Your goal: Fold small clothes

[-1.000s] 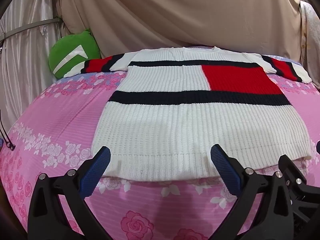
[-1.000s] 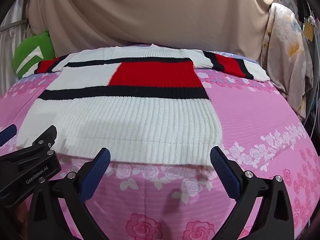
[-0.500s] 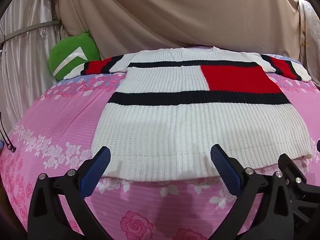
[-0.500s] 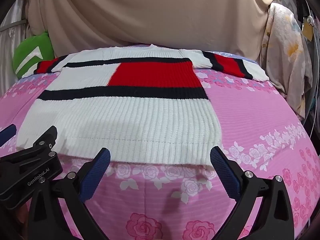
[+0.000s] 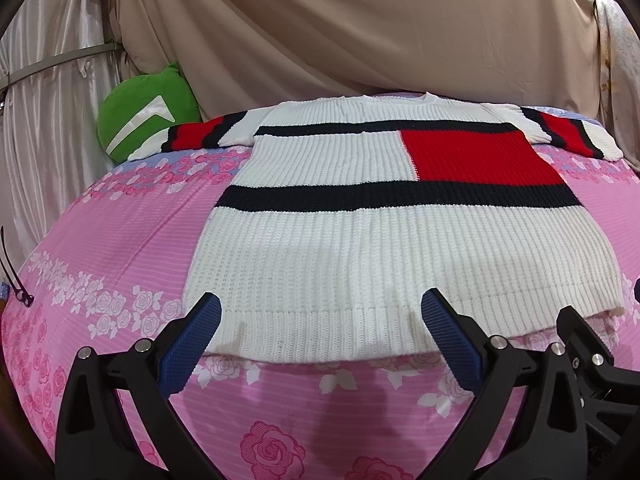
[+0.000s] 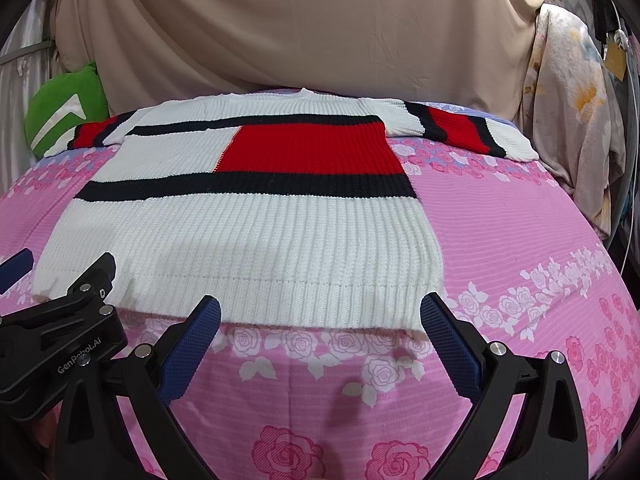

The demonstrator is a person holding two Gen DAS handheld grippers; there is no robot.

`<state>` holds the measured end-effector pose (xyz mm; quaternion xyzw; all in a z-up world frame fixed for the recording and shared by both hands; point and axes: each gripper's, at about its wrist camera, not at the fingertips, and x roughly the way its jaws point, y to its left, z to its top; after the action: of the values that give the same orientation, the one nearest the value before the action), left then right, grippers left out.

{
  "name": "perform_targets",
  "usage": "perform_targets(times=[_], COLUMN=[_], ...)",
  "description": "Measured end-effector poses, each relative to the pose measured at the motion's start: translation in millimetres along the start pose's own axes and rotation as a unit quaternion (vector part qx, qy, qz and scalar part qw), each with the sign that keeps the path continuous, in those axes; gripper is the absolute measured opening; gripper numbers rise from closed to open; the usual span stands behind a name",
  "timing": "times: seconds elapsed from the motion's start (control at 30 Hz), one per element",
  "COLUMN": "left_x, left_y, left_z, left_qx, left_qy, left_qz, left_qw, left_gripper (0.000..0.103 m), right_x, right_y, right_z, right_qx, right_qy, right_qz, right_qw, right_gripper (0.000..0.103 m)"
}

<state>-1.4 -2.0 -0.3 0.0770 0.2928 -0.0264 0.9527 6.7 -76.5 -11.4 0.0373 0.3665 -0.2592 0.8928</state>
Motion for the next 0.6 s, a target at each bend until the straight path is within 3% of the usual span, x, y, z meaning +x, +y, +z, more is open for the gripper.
perform_targets(times=[0.6], left_x=[0.8], left_y=[1.1], left_z=[-0.8], left_qx=[0.001], left_qy=[0.003], left_qz=[0.000], left_qw=[1.0000], left_gripper=[0.098], right_x=[3.4], right_y=[1.9], right_z=[0.4], right_qx=[-0.001], right_qy=[0.008], right_qz=[-0.004], right_qw=[1.000], right_gripper=[0.098])
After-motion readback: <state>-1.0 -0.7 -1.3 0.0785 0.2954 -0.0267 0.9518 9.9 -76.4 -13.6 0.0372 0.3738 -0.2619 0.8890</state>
